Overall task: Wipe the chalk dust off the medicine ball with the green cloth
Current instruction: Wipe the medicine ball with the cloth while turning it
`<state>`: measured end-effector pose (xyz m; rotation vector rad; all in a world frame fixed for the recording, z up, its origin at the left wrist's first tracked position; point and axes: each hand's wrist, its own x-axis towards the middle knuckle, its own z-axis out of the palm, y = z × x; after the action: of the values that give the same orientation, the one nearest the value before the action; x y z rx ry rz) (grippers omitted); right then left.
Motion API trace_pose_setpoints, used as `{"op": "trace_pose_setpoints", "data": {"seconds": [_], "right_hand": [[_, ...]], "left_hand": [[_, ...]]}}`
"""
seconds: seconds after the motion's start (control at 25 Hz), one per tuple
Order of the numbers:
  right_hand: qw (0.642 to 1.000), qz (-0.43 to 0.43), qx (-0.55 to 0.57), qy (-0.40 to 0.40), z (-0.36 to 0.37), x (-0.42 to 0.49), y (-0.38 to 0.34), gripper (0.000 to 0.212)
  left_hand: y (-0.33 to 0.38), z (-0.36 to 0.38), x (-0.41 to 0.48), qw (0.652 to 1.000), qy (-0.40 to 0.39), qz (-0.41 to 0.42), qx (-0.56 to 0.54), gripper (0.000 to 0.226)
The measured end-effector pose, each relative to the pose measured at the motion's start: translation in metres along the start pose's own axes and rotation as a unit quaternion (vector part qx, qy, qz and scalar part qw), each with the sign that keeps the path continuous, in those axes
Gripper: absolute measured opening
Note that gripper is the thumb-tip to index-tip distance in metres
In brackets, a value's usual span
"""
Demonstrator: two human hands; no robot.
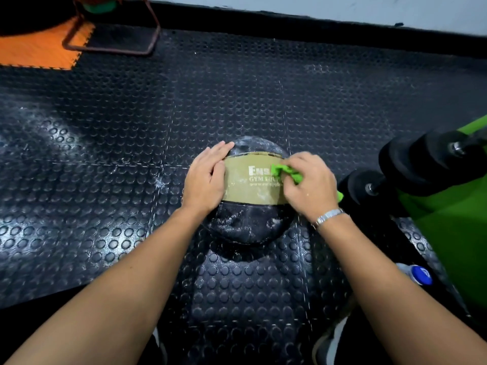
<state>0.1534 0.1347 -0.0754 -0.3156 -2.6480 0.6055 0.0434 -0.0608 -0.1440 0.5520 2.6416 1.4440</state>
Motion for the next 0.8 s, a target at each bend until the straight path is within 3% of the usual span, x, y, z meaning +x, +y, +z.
{"op": "trace_pose_setpoints", "data": {"seconds": [0.08, 0.2, 0.36, 0.48, 0.52, 0.64, 0.68, 0.8], "right_hand": [[1.0, 0.006, 0.014, 0.01, 0.006, -0.011, -0.01, 0.027], [0.994, -0.095, 0.032, 0.033, 0.011, -0.047, -0.001, 0.033], [0.995, 0.035, 0.039, 0.08, 0.012, -0.031, -0.005, 0.031], [0.992, -0.098, 0.036, 0.072, 0.022, -0.057, -0.01, 0.033], [0.991, -0.1, 0.033, 0.083, 0.019, -0.063, -0.001, 0.034], [0.992, 0.039, 0.037, 0.115, 0.015, -0.045, 0.008, 0.034], [0.993, 0.046, 0.035, 0.106, 0.016, -0.04, -0.002, 0.033], [0.99, -0.121, 0.015, 0.065, 0.02, -0.056, -0.01, 0.031]], "left_hand": [[0.0, 0.001, -0.001, 1.0, 0.001, 0.002, 0.002, 0.055], [-0.003, -0.005, 0.001, 1.0, 0.004, 0.002, 0.002, 0.055], [0.001, 0.0, 0.0, 1.0, 0.01, -0.004, 0.011, 0.056], [0.001, -0.003, 0.001, 1.0, 0.012, 0.0, 0.008, 0.058], [0.0, -0.004, 0.001, 1.0, 0.014, 0.0, 0.005, 0.057], [0.002, -0.001, 0.001, 1.0, 0.019, -0.003, 0.008, 0.056], [0.002, 0.0, 0.002, 1.0, 0.019, -0.004, 0.01, 0.056], [-0.002, -0.003, 0.001, 1.0, 0.022, -0.001, 0.003, 0.057]]}}
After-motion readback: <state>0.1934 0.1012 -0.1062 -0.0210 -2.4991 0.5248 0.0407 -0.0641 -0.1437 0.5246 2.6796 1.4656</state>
